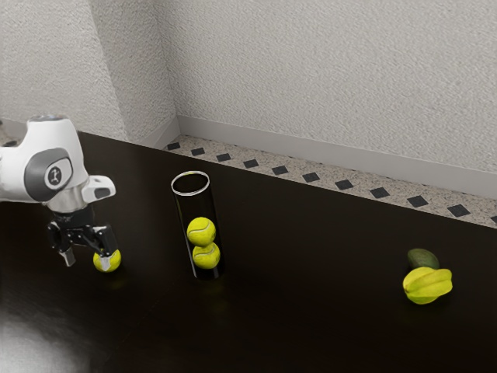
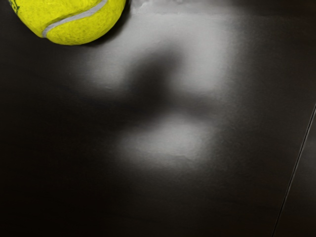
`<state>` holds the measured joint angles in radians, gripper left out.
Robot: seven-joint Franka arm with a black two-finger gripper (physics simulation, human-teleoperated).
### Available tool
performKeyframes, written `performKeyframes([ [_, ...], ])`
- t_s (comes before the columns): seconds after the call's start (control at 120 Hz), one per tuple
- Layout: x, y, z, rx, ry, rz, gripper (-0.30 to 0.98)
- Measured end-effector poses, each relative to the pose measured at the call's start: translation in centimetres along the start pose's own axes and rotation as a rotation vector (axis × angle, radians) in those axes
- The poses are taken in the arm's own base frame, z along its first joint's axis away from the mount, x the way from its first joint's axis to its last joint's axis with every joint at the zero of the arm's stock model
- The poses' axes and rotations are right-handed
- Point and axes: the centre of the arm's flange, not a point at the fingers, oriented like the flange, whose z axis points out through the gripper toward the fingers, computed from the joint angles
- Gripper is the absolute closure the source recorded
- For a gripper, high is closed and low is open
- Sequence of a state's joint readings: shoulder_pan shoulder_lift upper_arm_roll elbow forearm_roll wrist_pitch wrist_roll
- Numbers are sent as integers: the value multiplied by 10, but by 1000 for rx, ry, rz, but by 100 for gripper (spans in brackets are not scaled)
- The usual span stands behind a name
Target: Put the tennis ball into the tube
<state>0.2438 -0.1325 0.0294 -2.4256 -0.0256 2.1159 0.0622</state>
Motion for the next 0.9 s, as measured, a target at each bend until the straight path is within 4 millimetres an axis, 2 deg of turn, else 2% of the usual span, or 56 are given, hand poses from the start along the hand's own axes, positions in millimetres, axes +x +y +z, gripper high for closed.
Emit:
performKeyframes([
  [0.075,13,-2,13,6,50,15,0],
  [0.2,31,-5,18,17,142,47,0],
  [0.375,54,-22,28,49,190,88,0],
  [0.508,66,-35,40,65,194,108,0],
  [0.725,81,-35,56,76,191,155,0],
  [0.783,82,-36,61,77,189,163,4],
  [0.9,85,-36,66,80,194,178,18],
])
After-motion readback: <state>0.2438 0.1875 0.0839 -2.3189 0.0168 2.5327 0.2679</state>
